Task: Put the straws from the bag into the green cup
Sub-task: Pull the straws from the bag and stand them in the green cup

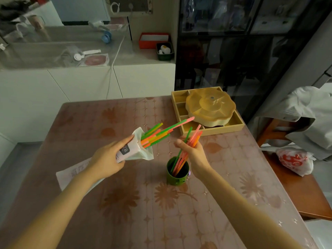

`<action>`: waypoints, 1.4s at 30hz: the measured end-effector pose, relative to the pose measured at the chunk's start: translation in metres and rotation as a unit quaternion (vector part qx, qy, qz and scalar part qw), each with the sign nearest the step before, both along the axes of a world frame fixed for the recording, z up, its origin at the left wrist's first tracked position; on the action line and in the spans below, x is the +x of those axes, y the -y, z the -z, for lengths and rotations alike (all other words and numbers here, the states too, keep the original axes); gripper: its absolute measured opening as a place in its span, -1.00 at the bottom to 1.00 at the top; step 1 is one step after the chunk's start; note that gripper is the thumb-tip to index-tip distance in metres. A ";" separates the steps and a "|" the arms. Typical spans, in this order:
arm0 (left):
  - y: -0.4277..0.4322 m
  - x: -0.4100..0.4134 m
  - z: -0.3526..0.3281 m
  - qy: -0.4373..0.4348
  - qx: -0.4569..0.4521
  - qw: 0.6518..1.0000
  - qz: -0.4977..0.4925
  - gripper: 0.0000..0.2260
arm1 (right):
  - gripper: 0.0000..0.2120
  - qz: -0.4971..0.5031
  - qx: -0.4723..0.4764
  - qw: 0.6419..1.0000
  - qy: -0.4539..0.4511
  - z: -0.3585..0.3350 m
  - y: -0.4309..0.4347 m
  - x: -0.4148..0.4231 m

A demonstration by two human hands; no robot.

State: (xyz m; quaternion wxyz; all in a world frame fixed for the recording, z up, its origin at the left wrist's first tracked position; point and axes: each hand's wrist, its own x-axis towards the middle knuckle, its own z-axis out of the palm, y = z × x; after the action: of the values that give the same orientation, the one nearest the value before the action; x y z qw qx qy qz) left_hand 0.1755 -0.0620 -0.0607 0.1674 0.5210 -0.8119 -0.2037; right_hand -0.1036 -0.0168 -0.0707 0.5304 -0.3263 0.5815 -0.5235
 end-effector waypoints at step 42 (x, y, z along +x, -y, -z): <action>-0.004 -0.006 0.011 -0.094 0.023 0.995 -0.018 -0.26 | -0.64 0.380 -0.265 0.849 0.255 -0.143 0.005 -0.121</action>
State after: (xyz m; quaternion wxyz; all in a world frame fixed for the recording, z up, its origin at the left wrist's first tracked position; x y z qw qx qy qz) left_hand 0.1697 -0.0576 -0.0714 0.2349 0.5179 -0.7780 -0.2672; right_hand -0.2250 -0.0221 0.0725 0.3128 -0.0630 0.3435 -0.8833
